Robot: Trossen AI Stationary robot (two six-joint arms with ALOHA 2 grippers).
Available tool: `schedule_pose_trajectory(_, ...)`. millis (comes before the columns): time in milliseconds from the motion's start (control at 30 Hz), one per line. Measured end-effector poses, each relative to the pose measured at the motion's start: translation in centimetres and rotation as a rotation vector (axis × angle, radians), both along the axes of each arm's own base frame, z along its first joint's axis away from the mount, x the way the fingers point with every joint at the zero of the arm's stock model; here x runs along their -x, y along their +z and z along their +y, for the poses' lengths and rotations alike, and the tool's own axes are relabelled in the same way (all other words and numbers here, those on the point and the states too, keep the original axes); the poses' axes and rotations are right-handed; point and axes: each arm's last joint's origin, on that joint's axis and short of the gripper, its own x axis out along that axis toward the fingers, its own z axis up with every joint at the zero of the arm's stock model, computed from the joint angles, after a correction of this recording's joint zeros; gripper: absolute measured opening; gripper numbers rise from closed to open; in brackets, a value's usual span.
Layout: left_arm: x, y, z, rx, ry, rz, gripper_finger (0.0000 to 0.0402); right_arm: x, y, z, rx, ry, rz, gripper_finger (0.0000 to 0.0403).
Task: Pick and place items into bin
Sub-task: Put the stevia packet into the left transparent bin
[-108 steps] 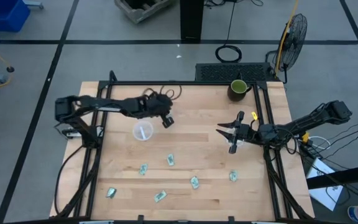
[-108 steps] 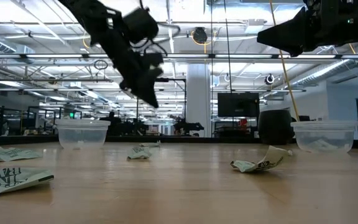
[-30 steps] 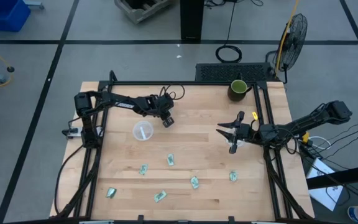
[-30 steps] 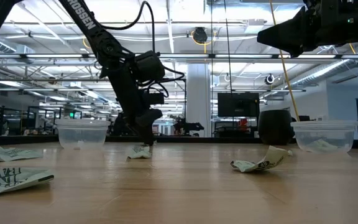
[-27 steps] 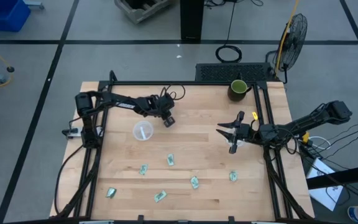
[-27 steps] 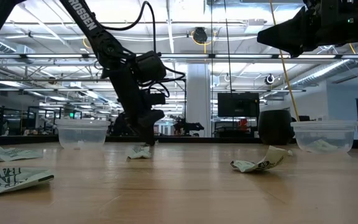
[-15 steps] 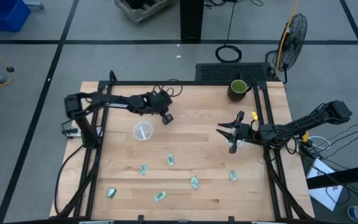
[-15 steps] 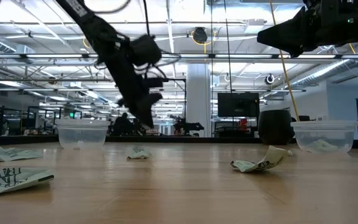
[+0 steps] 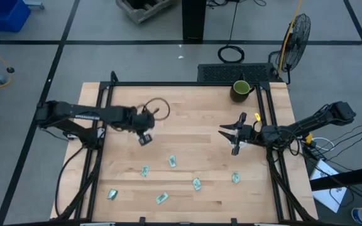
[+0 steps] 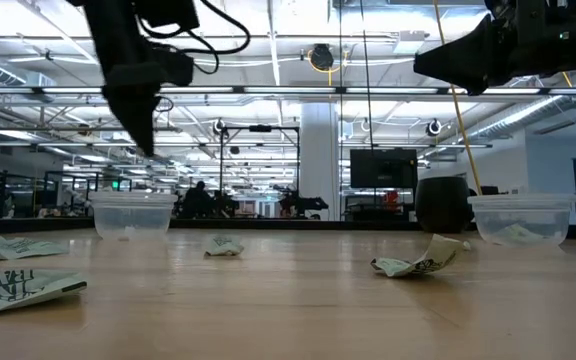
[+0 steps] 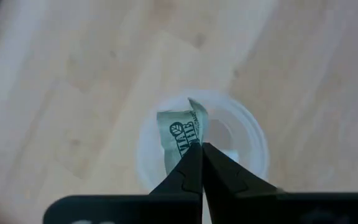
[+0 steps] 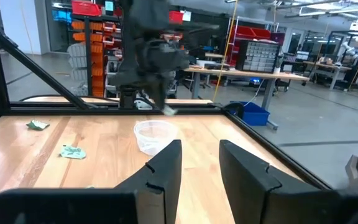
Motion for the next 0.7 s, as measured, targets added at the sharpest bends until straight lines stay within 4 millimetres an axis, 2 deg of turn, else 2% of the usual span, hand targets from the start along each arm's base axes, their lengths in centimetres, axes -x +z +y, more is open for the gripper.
schedule_pose_trajectory(133,0.7,-1.8,-2.4,0.040,0.002,0.036,0.0008,0.0,0.0,0.0,0.000,0.000,0.002,0.0100)
schedule_pose_trajectory(233,1.1,-3.6,-3.3,0.051,0.055,0.045,0.0003,0.0,0.0,0.0,0.000,0.000,0.001,0.0100)
schedule_pose_trajectory(433,1.9,-4.8,-2.8,-0.041,0.158,0.050,0.0036,0.0,0.0,0.0,0.000,0.000,0.002,0.0100)
schedule_pose_trajectory(700,0.9,-4.5,-1.6,-0.058,0.123,-0.028,0.0061,0.0,0.1,0.0,-0.002,0.000,-0.009,0.0100)
